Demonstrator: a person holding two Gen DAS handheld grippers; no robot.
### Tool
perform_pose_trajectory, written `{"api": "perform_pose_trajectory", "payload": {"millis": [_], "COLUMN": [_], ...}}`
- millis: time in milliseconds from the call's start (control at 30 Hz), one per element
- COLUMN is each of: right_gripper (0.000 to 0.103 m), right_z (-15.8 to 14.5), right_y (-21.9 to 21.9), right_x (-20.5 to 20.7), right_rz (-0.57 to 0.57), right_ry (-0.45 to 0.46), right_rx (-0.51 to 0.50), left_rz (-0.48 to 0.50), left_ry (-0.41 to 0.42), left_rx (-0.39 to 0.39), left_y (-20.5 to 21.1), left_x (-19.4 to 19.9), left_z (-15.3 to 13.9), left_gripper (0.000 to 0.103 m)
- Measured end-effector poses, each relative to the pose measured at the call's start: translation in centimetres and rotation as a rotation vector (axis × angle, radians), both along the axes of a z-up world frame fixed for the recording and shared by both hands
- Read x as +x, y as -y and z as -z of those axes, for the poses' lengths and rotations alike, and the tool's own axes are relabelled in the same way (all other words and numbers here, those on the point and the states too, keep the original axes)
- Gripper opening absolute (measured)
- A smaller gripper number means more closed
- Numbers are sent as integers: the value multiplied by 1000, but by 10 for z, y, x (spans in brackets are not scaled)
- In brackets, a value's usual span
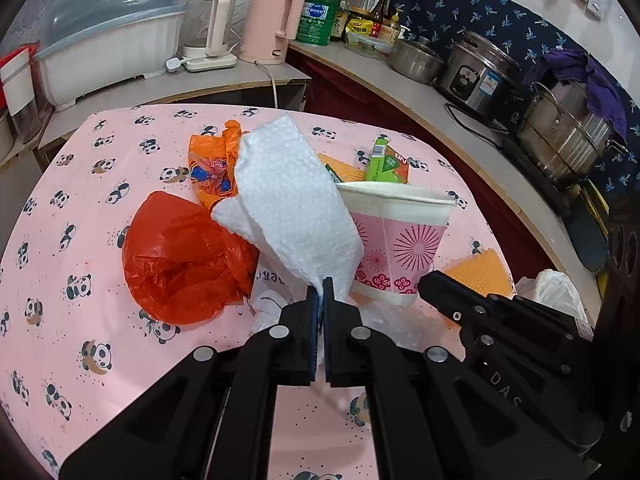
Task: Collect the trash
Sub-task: 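Grasp the pink paper cup with the right gripper while the left gripper grasps the white tissue, then lift the pink cup with the right gripper while the left gripper carries the tissue to the bin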
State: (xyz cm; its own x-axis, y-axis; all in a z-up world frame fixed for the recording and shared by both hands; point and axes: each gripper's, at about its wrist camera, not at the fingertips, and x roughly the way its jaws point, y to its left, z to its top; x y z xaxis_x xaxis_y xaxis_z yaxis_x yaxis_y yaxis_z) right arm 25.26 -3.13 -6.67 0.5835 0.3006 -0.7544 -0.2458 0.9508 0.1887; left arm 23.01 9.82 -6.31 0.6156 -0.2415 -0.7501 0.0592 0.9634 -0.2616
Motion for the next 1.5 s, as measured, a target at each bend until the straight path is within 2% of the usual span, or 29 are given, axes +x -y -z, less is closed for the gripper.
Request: {"api": "perform_pose_trajectory", "payload": {"millis": [133,233,267,300,600,800,833,933,967,1033,1100,1500], "right_gripper": [2,27,42,51,71,74,73,61,53,49,40,38], "right_z": [1,-2,-4,-4,15,40,43,46,44,37,29,-21], "right_y": [5,14,17,20,23,20,20,23,24,26,27,47], "right_x": [-3,-1,-1,0,37,62,63,62,60,56,52,5], "right_rz": [14,49,60,70,121,154,158,158,156,159,158,186], "right_ry": [-16,-7,3,10,-48,-136,-145,-147,-141,-120,-100,20], "right_rx": [10,19,19,15,22,73,85,123,127,121,115,123], "left_rz": [2,-6,-8,-11,1,7,7,6,5,5,7,35], "left_ry": [5,3,1,-2,-4,-13,-15,-17,-17,-16,-10,48], "left_rx": [7,9,9,7,-5,-6,-5,-2,-2,-2,-2,-1], "left_y": [2,1,0,0,4,8,8,7,7,8,10,27], "left_x": [-5,-7,-6,-5,9,18,19,20,20,20,18,-9], "left_z": [-3,-2,-2,-1,1,6,7,7,8,6,4,-29], "left_gripper": [1,1,1,1,1,2,2,1,1,1,1,1]}}
